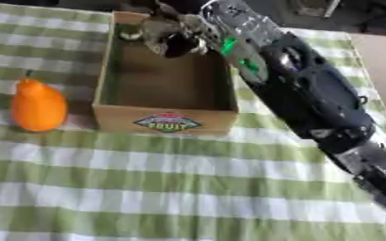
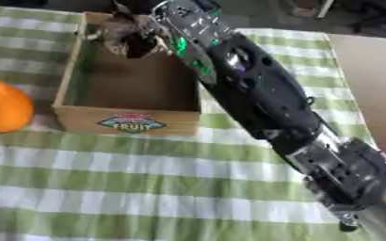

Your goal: Pick up objects on the table and place them in the box.

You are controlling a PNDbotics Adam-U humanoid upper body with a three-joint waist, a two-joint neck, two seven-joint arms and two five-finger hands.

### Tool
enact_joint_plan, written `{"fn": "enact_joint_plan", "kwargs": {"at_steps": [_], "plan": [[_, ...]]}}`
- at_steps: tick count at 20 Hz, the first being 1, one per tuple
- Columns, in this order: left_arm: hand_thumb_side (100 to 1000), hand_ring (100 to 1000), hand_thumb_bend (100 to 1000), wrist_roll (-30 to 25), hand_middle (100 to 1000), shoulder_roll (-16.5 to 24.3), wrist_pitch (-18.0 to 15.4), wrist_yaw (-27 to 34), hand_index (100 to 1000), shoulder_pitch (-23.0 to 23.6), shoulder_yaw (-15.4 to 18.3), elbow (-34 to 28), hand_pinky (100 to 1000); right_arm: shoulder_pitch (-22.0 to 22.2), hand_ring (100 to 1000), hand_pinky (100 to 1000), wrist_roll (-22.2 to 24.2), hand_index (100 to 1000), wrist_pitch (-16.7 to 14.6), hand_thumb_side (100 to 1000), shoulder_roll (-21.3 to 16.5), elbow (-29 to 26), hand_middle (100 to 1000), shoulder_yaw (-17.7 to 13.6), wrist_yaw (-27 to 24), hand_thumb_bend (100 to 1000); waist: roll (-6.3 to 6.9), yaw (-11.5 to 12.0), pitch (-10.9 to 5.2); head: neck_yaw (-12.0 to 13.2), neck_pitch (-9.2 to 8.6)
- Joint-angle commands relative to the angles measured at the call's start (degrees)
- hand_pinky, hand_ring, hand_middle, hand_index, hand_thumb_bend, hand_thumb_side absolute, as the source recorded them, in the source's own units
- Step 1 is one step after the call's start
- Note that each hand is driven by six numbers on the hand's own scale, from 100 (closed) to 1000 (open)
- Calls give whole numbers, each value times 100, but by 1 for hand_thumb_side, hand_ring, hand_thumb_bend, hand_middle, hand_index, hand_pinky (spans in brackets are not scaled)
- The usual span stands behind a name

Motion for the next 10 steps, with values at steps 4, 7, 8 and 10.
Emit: {"fn": "enact_joint_plan", "kwargs": {"at_steps": [4, 7, 8, 10], "plan": [[955, 805, 100, 10, 747, 54, -13, 14, 812, -97, 26, -96, 733, -36, 763, 702, 85, 642, -143, 273, -37, 169, 527, -30, -422, 100, 29, 20, -85, 42, 4], [955, 805, 100, 14, 747, 53, -9, 15, 812, -93, 27, -96, 733, -27, 793, 728, 226, 738, -219, 238, -48, 218, 609, -22, -453, 100, 26, 17, -81, 60, 3], [955, 805, 100, 13, 746, 53, -6, 16, 812, -88, 26, -96, 733, -30, 807, 739, 268, 777, -247, 291, -52, 218, 656, -27, -430, 100, 27, 12, -83, 64, 3], [954, 805, 100, 11, 747, 54, -3, 17, 812, -78, 24, -96, 732, -34, 838, 765, 367, 858, -321, 354, -59, 223, 729, -34, -390, 100, 27, 3, -92, 70, 3]]}}
